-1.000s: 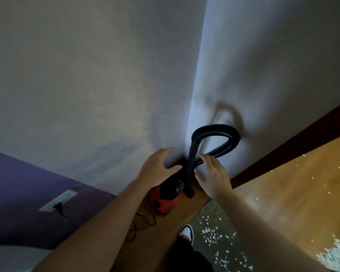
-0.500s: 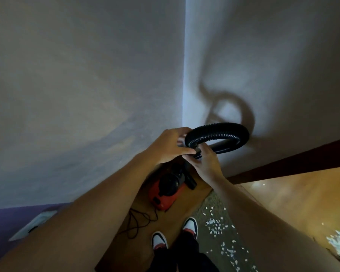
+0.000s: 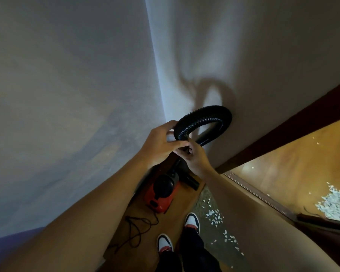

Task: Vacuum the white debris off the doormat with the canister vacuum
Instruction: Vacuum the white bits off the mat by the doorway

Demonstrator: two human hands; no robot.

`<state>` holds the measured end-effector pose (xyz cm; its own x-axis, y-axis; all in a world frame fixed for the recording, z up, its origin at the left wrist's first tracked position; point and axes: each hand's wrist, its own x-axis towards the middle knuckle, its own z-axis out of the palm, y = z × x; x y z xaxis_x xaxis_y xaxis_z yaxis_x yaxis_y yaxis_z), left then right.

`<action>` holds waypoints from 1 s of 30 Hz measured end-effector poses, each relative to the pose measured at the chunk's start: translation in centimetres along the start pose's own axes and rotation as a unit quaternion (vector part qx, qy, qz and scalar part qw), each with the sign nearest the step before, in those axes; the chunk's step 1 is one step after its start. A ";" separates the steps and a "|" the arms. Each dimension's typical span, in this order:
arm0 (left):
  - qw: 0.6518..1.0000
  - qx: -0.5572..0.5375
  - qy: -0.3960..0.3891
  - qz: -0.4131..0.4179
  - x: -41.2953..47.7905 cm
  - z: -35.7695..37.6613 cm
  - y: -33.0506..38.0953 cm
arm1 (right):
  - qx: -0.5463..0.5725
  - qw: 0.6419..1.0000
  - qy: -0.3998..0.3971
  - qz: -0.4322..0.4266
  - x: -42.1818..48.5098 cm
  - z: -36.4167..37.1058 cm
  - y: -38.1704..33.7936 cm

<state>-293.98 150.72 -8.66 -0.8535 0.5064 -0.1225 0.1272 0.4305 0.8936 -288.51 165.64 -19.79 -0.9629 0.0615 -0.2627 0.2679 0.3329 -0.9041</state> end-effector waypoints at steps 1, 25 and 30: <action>1.000 -0.005 0.007 0.004 -0.2 0.1 0.6 | -0.006 1.000 0.004 -0.006 -0.5 -0.4 -0.1; 0.958 -0.153 0.067 -0.231 -18.4 13.6 1.3 | -0.050 0.996 -0.042 0.053 -27.4 -3.9 10.7; 0.969 0.152 0.191 -0.020 -24.3 18.7 4.1 | -0.065 0.992 -0.088 0.058 -34.9 -7.6 13.2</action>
<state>-263.25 154.15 -10.13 -0.9785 0.1953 0.0663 0.1830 0.6741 0.7156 -251.63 175.05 -19.95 -0.9024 -0.0552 -0.4275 0.3592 0.4518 -0.8166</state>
